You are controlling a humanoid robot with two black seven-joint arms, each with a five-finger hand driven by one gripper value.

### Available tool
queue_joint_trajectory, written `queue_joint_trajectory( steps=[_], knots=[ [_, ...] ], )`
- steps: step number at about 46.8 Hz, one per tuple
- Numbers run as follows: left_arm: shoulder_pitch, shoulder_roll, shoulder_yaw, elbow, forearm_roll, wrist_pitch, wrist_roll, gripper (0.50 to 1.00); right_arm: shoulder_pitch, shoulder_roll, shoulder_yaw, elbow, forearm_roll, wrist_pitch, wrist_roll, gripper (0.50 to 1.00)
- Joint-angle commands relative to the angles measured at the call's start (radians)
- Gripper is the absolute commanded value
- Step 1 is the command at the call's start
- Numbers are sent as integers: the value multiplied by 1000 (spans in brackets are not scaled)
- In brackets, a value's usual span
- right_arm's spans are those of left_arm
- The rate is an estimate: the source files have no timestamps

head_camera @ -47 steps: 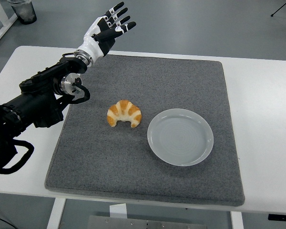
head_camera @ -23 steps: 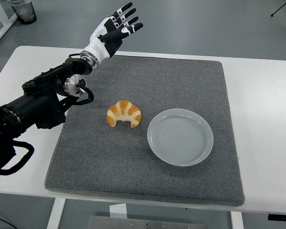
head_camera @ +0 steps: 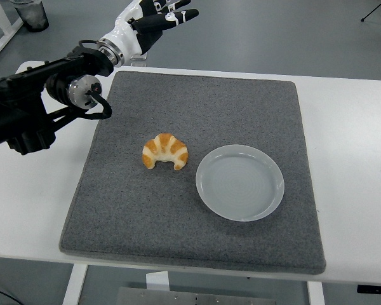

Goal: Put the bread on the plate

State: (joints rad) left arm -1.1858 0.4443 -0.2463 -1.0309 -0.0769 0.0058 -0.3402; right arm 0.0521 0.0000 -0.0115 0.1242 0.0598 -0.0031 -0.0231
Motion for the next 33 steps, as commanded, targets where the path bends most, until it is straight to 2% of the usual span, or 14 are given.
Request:
queue_joint_trajectory(
  steps=[1, 7, 15, 21, 26, 33],
  knots=[
    [-61, 62, 85, -75, 0, 16, 29, 990, 0, 0, -1, 0, 0, 0, 0, 952],
    [-199, 149, 280, -158, 0, 17, 66, 990, 0, 0, -1, 0, 0, 0, 0, 952],
    [-434, 237, 574, -270, 3, 11, 70, 990, 0, 0, -1, 0, 0, 0, 0, 952],
    [-624, 246, 827, -348, 5, -1, 69, 990, 0, 0, -1, 0, 0, 0, 0, 954],
    [-753, 241, 982, -415, 34, -13, 69, 990, 0, 0, 1, 0, 0, 0, 0, 952],
    [-801, 240, 1044, -459, 182, -15, 69, 990, 2, 0, -1, 0, 0, 0, 0, 954]
  ],
)
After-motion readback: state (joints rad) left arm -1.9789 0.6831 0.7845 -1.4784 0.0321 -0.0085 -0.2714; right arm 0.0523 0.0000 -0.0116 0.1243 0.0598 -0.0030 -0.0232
